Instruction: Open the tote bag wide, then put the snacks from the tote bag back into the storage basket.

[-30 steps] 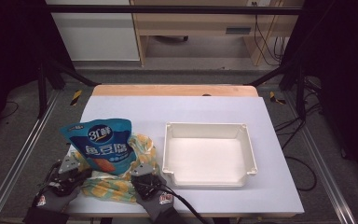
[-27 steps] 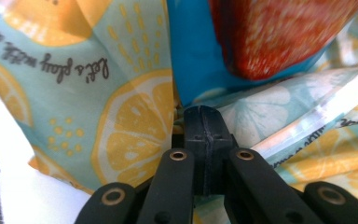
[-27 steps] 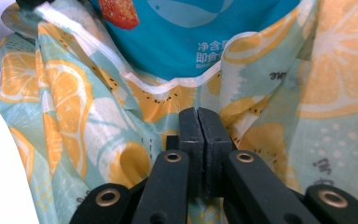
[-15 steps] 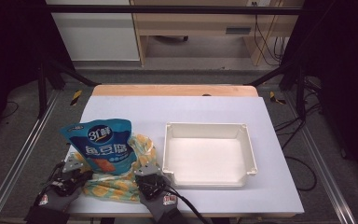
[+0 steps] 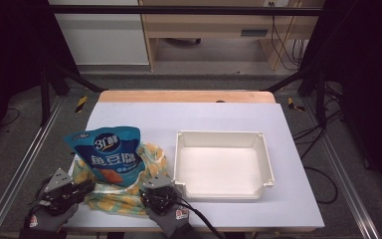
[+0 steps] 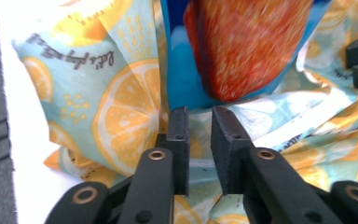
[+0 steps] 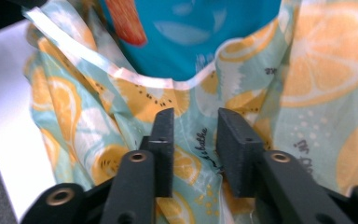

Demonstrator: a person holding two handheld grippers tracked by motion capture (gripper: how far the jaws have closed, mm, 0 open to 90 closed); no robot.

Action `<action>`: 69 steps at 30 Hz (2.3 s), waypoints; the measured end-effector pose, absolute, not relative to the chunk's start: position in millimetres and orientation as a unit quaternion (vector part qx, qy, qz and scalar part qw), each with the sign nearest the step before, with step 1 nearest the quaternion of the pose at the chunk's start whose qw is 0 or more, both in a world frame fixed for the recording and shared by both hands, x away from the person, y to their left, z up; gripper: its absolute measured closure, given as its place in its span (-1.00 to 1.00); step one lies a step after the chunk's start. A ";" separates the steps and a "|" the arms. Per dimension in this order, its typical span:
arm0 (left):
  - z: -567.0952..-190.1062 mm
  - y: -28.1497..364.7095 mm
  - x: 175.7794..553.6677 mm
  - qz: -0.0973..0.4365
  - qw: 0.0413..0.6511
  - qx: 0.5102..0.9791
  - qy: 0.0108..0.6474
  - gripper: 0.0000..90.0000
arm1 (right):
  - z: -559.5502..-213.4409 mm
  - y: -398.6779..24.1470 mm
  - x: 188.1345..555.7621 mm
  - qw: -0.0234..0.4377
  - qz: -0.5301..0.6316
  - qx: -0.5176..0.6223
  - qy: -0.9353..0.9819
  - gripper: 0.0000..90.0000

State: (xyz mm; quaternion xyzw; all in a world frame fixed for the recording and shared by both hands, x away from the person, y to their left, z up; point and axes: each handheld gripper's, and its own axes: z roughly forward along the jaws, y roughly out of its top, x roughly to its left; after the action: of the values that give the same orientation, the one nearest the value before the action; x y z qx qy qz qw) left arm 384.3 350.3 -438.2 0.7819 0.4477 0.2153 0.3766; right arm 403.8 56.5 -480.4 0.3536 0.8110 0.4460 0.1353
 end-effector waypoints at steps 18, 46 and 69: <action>-402.2 352.6 369.2 0.252 0.468 0.722 0.442 0.29 | -423.4 37.8 397.1 0.172 0.525 0.325 0.768 0.10; -349.7 353.8 384.0 0.281 0.500 0.704 0.420 0.05 | -352.8 -7.5 415.6 0.201 0.569 0.318 0.732 -0.05; -325.4 356.7 398.8 0.298 0.515 0.680 0.428 0.00 | -330.4 2.3 443.6 0.201 0.580 0.321 0.722 -0.05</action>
State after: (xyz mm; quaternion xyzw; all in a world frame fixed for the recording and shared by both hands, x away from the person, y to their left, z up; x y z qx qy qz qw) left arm 398.8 356.7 -325.4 0.6801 0.4277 0.2981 0.5155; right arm 443.6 2.3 -330.4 0.3207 0.7217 0.5796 0.2010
